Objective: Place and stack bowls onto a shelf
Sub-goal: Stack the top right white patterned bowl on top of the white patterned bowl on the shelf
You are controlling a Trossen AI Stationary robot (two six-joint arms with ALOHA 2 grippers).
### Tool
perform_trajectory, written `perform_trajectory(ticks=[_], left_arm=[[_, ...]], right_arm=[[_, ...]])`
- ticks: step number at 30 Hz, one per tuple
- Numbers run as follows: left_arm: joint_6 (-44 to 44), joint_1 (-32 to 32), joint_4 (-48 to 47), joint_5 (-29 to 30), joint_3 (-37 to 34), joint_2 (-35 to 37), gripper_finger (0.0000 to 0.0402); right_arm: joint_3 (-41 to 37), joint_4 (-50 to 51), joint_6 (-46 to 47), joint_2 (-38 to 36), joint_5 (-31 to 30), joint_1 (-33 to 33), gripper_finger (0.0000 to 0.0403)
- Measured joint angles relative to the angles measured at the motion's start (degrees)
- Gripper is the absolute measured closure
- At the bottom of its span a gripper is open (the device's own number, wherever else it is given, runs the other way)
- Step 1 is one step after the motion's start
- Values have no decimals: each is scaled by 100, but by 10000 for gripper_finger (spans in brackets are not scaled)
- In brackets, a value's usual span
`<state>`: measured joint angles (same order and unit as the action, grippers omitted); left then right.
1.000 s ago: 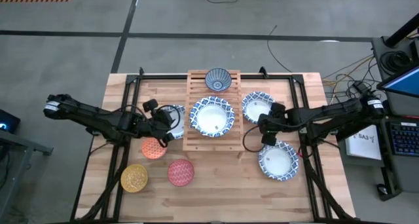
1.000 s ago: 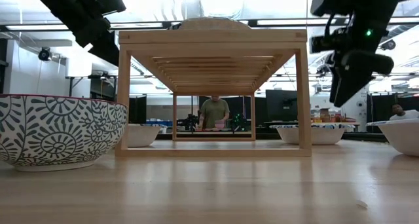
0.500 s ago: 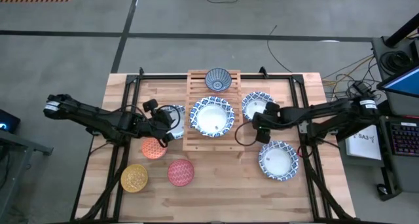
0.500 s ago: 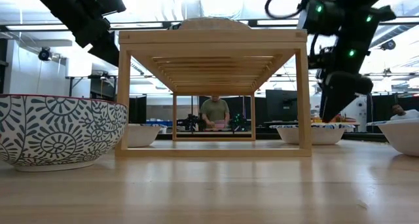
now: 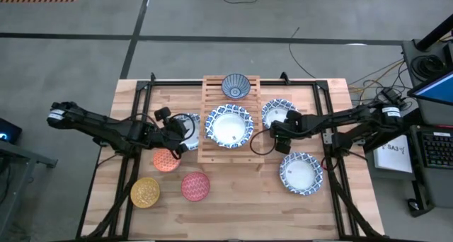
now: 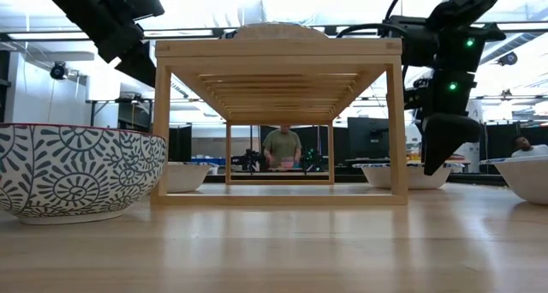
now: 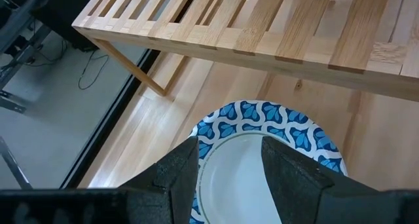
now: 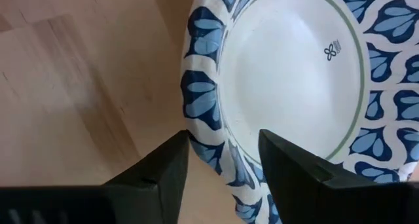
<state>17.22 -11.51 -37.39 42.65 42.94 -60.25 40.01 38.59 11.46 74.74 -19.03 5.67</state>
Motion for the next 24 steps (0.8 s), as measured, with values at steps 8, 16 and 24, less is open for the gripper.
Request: perform_trajectory(ticks=[8,16,24], left_arm=[[-19,0,8,-2,-22,0,251],[-19,-2,8,-2,-33,0,251],[-19,-2,5,-2,-33,0,251]], right_arm=[[0,-11,-11,-37,0,0,309],[10,22,-12,-99,-9,0,363],[573,853,269,-455,-605,0,390]])
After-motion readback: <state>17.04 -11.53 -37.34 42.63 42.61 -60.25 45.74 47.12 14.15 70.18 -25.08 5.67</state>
